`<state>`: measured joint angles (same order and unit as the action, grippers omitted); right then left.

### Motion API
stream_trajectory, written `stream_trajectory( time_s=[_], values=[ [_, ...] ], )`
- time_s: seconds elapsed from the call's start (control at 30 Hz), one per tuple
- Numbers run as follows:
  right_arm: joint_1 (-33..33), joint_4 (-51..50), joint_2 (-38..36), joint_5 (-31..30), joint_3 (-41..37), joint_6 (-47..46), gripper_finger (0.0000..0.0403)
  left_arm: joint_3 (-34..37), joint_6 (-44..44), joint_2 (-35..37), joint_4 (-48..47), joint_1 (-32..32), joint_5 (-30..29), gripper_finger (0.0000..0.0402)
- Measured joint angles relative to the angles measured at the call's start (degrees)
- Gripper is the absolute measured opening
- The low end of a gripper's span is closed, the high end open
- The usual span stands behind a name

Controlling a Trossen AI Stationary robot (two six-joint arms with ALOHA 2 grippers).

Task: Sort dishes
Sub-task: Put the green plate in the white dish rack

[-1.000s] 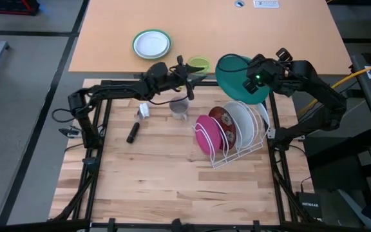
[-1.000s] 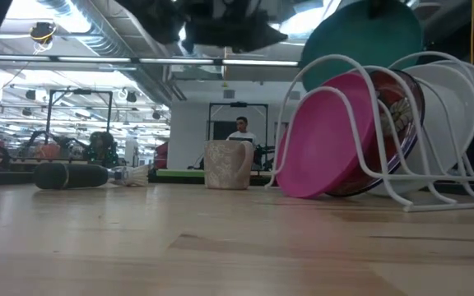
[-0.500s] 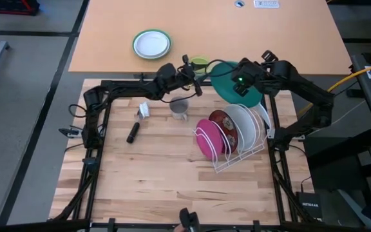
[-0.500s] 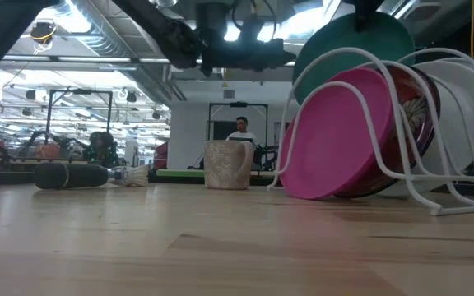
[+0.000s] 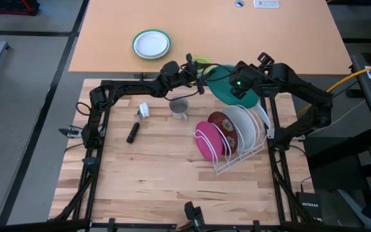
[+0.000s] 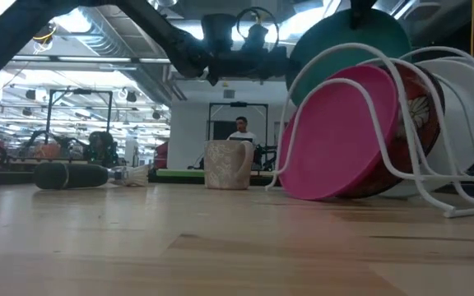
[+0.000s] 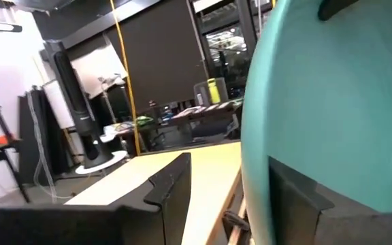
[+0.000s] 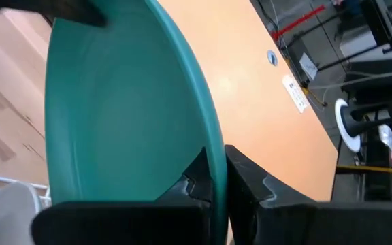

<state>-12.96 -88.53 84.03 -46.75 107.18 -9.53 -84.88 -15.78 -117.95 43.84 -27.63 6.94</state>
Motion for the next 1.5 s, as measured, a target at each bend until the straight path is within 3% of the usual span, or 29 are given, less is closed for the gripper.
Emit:
stream_trajectory(
  time_s=[0.17,0.4,0.67,0.87,1.13,1.33,1.5],
  values=[
    [2.5,1.1,0.0,-0.2,0.0,-0.2,0.0021,0.0,0.4,0.0,0.2,-0.1,1.6,0.0126],
    [2.8,1.3,-0.1,0.1,0.0,0.7,0.0021,0.0,-2.7,0.0,0.3,1.2,1.5,0.0015],
    [2.9,1.6,-0.1,0.5,0.1,0.9,0.0037,0.0,-2.9,0.0,3.4,1.3,1.3,0.0007],
    [2.9,1.6,-0.1,2.4,0.1,6.9,0.0093,0.0,-5.5,0.0,5.5,1.3,1.3,0.0005],
    [2.9,3.3,-0.3,4.2,0.5,7.1,0.0166,0.0,-7.2,0.0,6.3,1.9,1.9,0.0003],
    [2.9,3.2,-0.3,11.0,6.3,10.9,0.0173,0.0,-8.7,0.0,9.5,1.8,2.3,0.0003],
    [3.0,4.0,-0.3,15.2,13.0,11.6,0.0173,-0.2,-8.4,0.0,12.4,2.1,6.6,0.0003]
  ],
)
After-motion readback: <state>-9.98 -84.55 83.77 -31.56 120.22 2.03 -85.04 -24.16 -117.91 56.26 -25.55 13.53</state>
